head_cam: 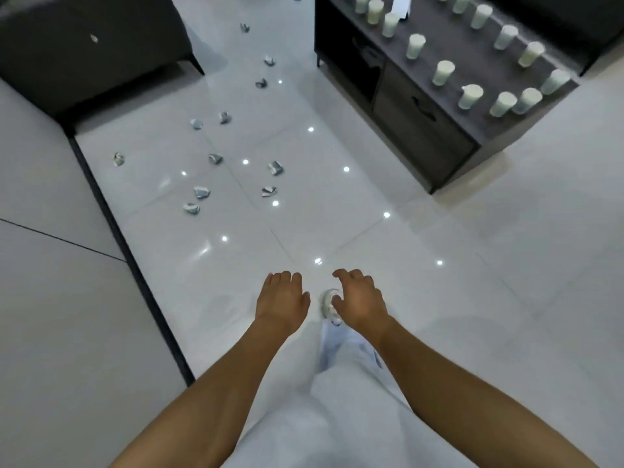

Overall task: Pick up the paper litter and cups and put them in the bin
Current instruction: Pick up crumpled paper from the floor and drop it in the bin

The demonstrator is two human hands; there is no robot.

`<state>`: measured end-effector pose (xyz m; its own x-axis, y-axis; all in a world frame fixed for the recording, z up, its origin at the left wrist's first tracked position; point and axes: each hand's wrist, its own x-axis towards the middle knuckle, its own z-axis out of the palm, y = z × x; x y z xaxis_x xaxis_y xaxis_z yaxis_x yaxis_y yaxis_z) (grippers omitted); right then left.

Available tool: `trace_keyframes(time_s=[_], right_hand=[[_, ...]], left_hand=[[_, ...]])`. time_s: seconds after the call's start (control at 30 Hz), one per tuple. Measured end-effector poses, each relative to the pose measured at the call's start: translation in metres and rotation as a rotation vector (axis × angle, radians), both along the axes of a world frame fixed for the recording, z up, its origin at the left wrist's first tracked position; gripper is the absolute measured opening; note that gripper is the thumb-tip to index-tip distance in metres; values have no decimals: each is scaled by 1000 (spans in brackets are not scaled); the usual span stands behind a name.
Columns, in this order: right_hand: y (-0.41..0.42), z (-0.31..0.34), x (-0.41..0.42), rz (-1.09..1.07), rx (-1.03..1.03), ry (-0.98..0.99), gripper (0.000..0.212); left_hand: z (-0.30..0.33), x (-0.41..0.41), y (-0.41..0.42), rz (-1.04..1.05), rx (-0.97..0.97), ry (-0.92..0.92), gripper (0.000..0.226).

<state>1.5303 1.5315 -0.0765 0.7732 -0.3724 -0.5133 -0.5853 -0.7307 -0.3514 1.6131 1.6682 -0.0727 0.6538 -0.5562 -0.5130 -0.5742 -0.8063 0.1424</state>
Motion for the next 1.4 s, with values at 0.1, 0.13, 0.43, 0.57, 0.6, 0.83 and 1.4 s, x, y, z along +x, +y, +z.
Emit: trace_keyframes(time_s=[0.1,0.13,0.43,0.57,0.6,0.83,1.4], right_hand=[[-37,-1,61,91,-15,-25,50],[-48,1,81,119,-16,-25,49],[-83,4,234,338,-4,6,48],[-71,-6,300,424,-1,45,49],[-67,-9,318,433,1,50,48],[-21,-19,464,485,9,66,48],[84,-32,734,616,48,113,47]], left_hand=[[0,45,-26,108,0,2,46],[1,60,-34,143,2,6,46],[11,175,-62,352,6,6,43],[2,232,-51,400,15,24,45],[0,249,-47,408,18,30,45],[-12,390,-3,445,35,22,40],[-25,637,109,624,92,72,40]])
